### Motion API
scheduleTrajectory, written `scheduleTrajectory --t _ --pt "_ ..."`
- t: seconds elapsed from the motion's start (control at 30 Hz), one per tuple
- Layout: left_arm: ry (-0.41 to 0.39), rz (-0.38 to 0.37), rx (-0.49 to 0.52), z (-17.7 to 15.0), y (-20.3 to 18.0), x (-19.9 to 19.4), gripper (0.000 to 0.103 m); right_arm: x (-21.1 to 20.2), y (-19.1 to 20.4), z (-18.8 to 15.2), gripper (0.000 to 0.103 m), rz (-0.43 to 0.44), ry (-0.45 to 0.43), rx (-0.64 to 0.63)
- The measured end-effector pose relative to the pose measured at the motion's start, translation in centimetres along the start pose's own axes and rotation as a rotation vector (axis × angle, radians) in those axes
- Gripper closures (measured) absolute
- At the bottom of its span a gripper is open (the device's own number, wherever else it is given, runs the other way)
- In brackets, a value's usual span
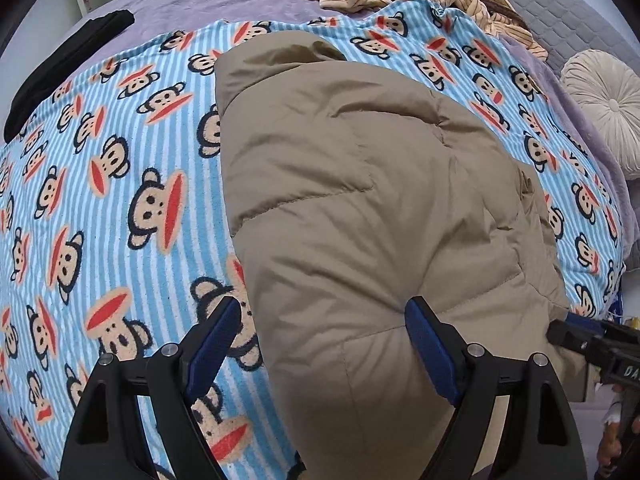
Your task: Fold large clothes
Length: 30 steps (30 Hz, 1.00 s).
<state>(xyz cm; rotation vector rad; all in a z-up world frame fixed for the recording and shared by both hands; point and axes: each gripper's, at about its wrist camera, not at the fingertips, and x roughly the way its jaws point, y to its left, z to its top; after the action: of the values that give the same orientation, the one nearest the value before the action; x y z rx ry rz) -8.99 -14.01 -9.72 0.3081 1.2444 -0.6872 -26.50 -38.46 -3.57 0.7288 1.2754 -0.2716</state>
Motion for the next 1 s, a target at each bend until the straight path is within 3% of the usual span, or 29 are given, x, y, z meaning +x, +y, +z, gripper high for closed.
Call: scheduleTrajectory --t 0.1,0.43,0.77,0.87,0.9,0.97,1.0 --pt "-0.002 -0.001 0.024 -0.3 0.0 -0.1 0.018 1.3 -0.2 -1.8 0.050 -0.062 0.035 0.017" --pt "0.009 -0.017 0.063 -0.7 -0.1 -0.2 0.018 4.2 -0.7 -2.6 0.044 -0.109 0.044 0.062" --pt "0.060 -0.007 0.040 -0.3 0.3 -0.8 0.018 3.0 -0.6 -1.4 0.042 -0.085 0.089 0.049" --pt "0.080 -0.007 0.016 -0.3 0.7 -1.0 0.018 1.3 -0.5 0.2 0.034 -0.049 0.070 0.027" --pt "0.082 -0.006 0.010 -0.3 0.8 -1.1 0.016 0.8 -0.5 0.8 0.032 -0.040 0.062 0.022" --pt "0.086 0.013 0.001 -0.2 1.0 -1.2 0.000 0.1 -0.6 2.0 0.032 -0.023 0.049 0.013" --pt "0.078 0.021 -0.004 -0.1 1.1 -1.3 0.000 -0.1 -0.7 2.7 0.031 -0.019 0.043 0.006"
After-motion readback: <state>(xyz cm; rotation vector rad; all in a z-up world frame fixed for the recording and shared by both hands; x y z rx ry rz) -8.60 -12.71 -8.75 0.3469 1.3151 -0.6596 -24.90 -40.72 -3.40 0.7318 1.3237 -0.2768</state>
